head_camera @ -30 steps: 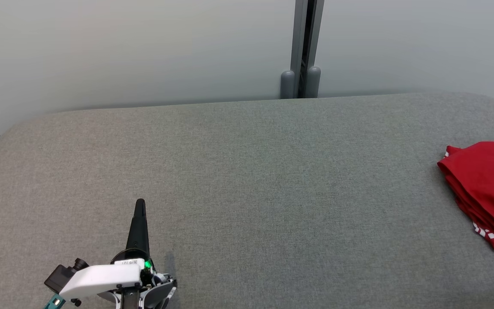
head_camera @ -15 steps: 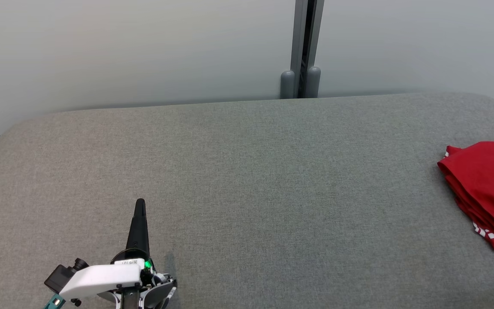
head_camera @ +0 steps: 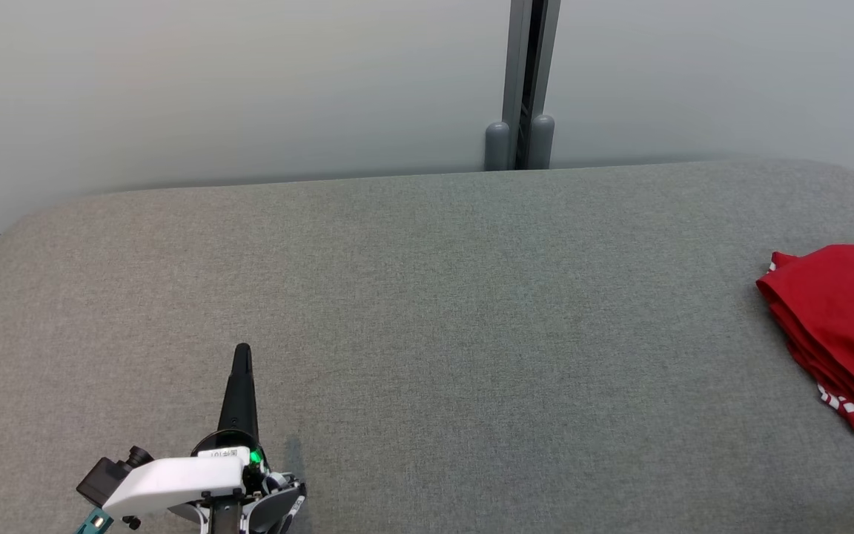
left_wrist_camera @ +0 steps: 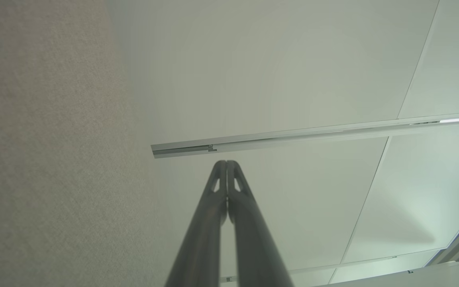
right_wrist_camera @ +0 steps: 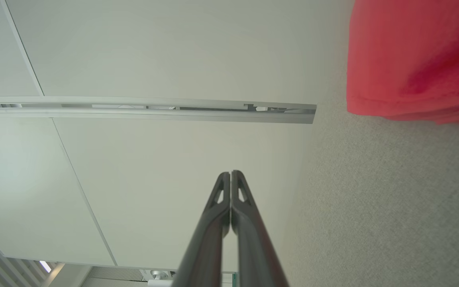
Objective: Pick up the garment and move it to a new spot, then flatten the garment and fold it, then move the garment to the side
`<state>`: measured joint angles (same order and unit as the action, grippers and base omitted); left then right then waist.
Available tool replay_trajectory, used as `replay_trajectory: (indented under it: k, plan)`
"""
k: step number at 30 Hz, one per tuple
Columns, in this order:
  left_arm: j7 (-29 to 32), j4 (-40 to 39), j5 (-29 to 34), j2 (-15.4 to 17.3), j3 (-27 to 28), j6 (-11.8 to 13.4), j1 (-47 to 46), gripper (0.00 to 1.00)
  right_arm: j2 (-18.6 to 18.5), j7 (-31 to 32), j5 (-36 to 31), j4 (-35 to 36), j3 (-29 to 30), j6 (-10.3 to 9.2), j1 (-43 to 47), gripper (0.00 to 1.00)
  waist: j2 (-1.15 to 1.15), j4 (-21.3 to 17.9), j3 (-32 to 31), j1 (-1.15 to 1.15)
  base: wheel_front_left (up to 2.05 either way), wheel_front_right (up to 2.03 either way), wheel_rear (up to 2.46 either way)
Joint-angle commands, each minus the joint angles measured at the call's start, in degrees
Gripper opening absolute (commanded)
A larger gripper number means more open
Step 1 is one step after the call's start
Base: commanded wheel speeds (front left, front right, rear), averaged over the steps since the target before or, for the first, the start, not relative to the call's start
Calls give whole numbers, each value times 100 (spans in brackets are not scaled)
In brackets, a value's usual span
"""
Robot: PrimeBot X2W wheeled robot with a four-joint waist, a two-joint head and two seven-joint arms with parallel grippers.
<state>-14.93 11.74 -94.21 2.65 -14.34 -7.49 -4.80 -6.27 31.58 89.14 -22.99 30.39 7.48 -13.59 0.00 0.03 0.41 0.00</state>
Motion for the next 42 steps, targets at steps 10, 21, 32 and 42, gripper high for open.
replay_trajectory:
  k: [10, 21, 32, 42]
  plan:
    - [-17, 0, -13, 18, 3, -23, -55, 0, -49, -33, 24, -6, -10, 2, -30, 0, 0, 0, 0, 0, 0, 0, 0]
    - [-17, -1, -13, 18, 4, -23, -55, 0, -52, -33, 33, -6, -17, 2, -26, 0, 0, 0, 0, 0, 0, 0, 0]
    - [-18, -1, -14, 18, 4, -23, -55, 0, -54, -27, 37, -6, -21, 2, -23, 0, 0, 0, 0, 0, 0, 0, 0]
    - [-18, -1, -14, 18, 4, -23, -55, 0, -57, -27, 42, -5, -26, 2, -21, 0, 0, 0, 0, 0, 0, 0, 0]
